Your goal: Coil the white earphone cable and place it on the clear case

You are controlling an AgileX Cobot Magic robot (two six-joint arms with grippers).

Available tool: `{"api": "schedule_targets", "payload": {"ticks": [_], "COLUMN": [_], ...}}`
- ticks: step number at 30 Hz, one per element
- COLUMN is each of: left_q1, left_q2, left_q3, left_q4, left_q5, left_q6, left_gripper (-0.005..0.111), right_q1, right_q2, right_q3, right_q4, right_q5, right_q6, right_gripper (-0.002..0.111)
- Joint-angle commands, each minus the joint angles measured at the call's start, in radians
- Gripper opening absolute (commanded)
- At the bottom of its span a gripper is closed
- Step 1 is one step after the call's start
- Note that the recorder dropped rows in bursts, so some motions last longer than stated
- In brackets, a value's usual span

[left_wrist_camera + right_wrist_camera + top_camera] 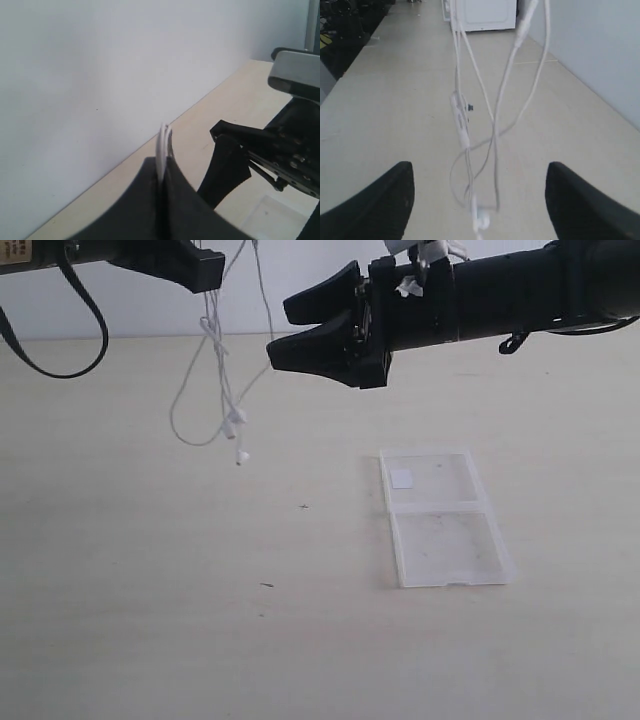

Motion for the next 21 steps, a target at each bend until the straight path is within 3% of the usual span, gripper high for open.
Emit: {"api": "schedule_targets", "payload": {"ticks": [1, 13, 21], "left_q1": [0.001, 0.001, 0.001], "left_q2": [-0.008, -0.008, -0.008], "left_q3": [0.001, 0.001, 0.001], "left_q4": [-0.003, 0.014, 0.021], "left_q5": [-0.026, -0.068, -0.083], "left_q6": [-0.022, -0.049, -0.053], "left_gripper": [0.0, 0.0, 0.0], "right_q1": [-0.003, 0.065, 0.124], "right_q2": [0.006, 0.012, 0.014], "right_q3": [-0.008, -0.008, -0.008], "right_q4": [0.02, 0.01, 0.02], "right_q5": [0.035, 0.008, -0.111], "right_q6": [-0.011, -0.011, -0.011], "right_gripper": [0.07, 0.07, 0.07]}}
